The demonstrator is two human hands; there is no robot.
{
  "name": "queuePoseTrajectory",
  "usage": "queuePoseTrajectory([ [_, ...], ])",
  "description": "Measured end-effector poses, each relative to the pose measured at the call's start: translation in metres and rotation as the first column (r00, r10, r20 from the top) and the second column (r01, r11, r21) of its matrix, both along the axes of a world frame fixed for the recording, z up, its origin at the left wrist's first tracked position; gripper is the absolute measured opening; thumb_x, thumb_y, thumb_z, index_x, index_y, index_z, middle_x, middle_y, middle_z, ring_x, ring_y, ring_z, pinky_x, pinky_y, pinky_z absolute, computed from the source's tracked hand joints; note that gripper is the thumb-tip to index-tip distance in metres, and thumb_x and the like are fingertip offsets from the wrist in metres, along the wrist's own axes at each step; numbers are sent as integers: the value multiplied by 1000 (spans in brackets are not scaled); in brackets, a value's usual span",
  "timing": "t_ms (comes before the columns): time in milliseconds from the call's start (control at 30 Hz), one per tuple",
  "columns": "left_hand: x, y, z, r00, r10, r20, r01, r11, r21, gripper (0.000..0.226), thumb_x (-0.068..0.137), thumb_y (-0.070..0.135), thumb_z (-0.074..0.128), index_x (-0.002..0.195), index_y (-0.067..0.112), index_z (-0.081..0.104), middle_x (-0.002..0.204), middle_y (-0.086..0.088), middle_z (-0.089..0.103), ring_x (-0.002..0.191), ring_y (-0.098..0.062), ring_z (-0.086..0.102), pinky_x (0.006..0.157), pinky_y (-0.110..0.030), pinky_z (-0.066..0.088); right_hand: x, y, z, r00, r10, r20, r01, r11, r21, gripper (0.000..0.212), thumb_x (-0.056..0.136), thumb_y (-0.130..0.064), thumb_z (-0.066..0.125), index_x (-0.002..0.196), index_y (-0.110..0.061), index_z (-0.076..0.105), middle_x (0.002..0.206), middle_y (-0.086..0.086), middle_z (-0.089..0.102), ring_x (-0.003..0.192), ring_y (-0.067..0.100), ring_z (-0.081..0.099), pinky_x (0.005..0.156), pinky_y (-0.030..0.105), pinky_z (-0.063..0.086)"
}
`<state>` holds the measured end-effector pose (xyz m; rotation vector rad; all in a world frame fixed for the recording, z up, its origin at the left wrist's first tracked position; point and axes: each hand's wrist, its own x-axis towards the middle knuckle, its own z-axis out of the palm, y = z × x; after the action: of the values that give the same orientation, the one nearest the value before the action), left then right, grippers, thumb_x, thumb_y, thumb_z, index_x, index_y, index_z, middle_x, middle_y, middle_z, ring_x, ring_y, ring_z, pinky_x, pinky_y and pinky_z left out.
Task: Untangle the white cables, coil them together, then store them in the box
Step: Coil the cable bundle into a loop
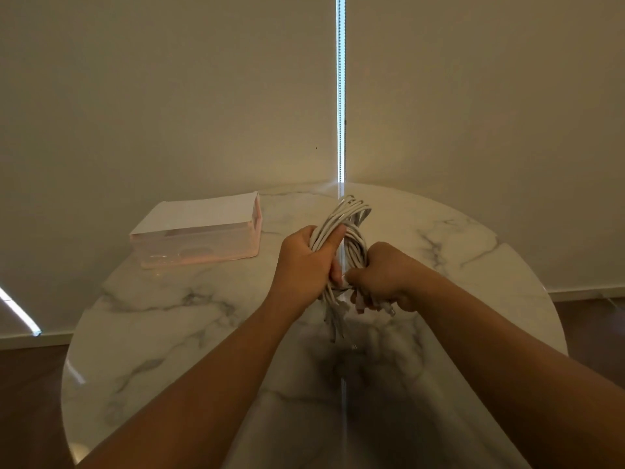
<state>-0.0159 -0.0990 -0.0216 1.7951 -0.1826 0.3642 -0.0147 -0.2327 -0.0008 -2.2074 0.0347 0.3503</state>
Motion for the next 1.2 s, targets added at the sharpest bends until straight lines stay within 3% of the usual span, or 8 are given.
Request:
queuePoseTrajectory([
  [100,0,0,4,990,-97,-104,78,982,-173,34,95,33,58,68,15,52,53,-7,42,42,-20,39,44,-27,38,0,2,-3,1000,2,10,-2,1000,25,23,97,-9,52,78,4,59,64,17,64,48,23,56,49,29,48],
  [200,9,-1,7,990,37,-138,-64,977,-202,35,94,36,60,68,15,50,54,-6,41,42,-19,37,42,-26,36,-1,13,-5,998,-35,55,35,999,12,32,99,-15,50,69,-7,44,63,11,48,48,20,43,44,25,36],
  [333,22,0,3,967,211,-143,-236,953,-188,42,91,46,60,62,18,49,53,-2,44,47,-19,43,52,-32,41,-9,21,-2,952,102,287,38,895,-445,33,101,-26,49,71,-14,39,69,1,43,57,12,43,47,23,30],
  [433,25,-1,0,951,288,-114,-302,945,-125,41,91,51,58,66,18,53,57,-4,51,54,-23,51,57,-41,50,-14,23,1,915,204,347,38,814,-579,11,100,-21,50,93,-12,53,68,0,40,57,12,41,49,23,32],
  [700,26,-5,5,909,416,39,-414,909,-47,34,95,42,56,77,14,61,66,2,58,60,-11,54,57,-24,43,-30,22,10,905,255,341,5,794,-608,16,98,-22,55,108,-10,58,67,-3,36,54,8,35,48,20,27],
  [933,37,13,17,886,463,-11,-459,876,-147,38,94,42,58,66,16,58,61,-2,57,56,-17,54,54,-30,45,-29,20,9,812,448,374,-187,806,-561,40,101,-29,46,64,-19,33,67,-3,40,56,8,39,51,20,26],
  [1067,40,23,24,920,375,-109,-391,880,-271,43,92,40,62,59,17,45,48,0,45,43,-20,45,47,-31,43,-31,2,11,741,549,387,-232,750,-620,41,103,-34,39,65,-23,29,66,-5,36,55,7,35,51,21,23],
  [1200,29,27,33,978,39,-207,-136,868,-478,34,94,32,63,72,15,43,47,3,35,38,-11,29,39,-22,28,-21,-21,6,782,493,382,-91,697,-711,31,102,-44,35,91,-18,49,73,-5,39,68,18,46,62,27,36],
])
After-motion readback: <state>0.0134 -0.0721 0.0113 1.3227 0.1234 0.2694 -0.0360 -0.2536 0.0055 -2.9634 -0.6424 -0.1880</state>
